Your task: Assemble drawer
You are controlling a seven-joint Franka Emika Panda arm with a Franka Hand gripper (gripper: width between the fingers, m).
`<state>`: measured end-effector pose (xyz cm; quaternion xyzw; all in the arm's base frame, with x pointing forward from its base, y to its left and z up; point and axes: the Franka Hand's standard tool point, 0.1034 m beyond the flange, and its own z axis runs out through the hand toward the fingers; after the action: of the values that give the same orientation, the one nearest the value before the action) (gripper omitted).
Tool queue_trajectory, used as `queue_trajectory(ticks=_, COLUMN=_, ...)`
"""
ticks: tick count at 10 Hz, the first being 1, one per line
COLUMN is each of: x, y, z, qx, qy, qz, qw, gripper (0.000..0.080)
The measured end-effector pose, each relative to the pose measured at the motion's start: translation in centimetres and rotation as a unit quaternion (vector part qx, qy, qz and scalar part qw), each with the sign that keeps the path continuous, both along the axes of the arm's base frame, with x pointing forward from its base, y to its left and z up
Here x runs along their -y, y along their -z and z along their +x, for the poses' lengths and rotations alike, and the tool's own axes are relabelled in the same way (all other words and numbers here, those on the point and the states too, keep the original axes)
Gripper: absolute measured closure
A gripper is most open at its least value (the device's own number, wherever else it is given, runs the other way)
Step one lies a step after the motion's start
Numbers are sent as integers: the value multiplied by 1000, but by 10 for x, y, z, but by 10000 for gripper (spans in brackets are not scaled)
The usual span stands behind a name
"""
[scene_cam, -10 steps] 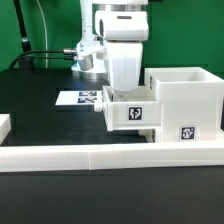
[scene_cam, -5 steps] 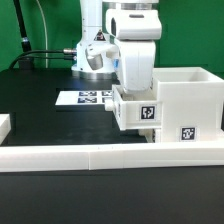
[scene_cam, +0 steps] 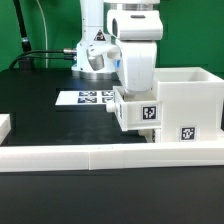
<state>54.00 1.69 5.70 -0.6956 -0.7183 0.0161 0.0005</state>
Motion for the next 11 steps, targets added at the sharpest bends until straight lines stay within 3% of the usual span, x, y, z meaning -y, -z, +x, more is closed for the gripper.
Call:
queue_trajectory(ticks=1, x=0, y=0, z=0, qx=0, qy=1, qz=0, qw=1000, gripper=507)
queue_trajectory(ticks=2, x=-2, y=0, z=0, qx=0, qy=1, qz=0, qw=1000, gripper=323)
queue_trajectory(ticks=3, x=-2, y=0, z=0, qx=0, qy=1, qz=0, qw=1000, gripper=210)
queue_trajectory(ticks=4, x=-2, y=-1, z=0, qx=1, qy=1, qz=0, qw=1000, gripper=210)
queue_trajectory(ticks=5, x=-2, y=-3, z=1, qx=2, qy=1, qz=0, qw=1000, gripper=161)
queue_trajectory(ticks=7, x=2, y=-20, z=3, qx=4, qy=3, qz=-5, qw=1000, gripper=152)
queue_trajectory(ticks=9, x=15, y=-38, z=5, qx=4, qy=6, qz=-12, qw=1000, gripper=151)
queue_trajectory(ticks=11, x=38, y=-50, z=4, qx=8, qy=1, qz=-16, qw=1000, gripper=151)
